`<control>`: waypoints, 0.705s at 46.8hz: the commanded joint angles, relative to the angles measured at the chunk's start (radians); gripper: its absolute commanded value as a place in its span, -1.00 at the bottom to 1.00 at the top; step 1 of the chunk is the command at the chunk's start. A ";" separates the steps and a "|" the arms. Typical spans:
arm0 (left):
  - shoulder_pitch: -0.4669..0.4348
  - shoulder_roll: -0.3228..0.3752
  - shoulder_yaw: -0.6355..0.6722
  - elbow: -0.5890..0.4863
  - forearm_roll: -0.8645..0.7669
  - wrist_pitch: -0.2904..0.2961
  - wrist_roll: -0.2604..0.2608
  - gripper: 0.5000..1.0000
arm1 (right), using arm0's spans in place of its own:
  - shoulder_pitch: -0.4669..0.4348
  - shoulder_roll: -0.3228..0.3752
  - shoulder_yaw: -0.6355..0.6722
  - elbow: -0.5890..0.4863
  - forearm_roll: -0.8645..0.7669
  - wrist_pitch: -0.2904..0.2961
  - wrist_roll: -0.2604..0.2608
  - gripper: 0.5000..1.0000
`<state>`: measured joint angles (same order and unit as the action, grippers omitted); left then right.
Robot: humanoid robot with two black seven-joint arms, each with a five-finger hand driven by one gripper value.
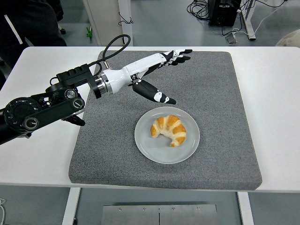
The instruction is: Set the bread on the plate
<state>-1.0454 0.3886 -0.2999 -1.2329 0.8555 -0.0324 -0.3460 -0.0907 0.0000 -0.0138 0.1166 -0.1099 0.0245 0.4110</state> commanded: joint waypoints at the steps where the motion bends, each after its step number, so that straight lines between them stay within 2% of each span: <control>1: 0.019 0.001 -0.024 0.018 -0.071 0.000 0.001 0.87 | 0.000 0.000 0.000 0.000 0.001 0.000 0.000 1.00; 15: 0.100 -0.019 -0.153 0.107 -0.130 0.002 0.001 0.87 | 0.000 0.000 0.000 0.000 0.001 0.000 0.000 1.00; 33: 0.105 -0.065 -0.205 0.274 -0.325 0.002 0.004 0.87 | 0.000 0.000 0.000 0.000 0.001 0.000 0.000 1.00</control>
<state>-0.9389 0.3310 -0.5051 -0.9885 0.5678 -0.0305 -0.3439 -0.0904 0.0000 -0.0138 0.1165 -0.1093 0.0246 0.4111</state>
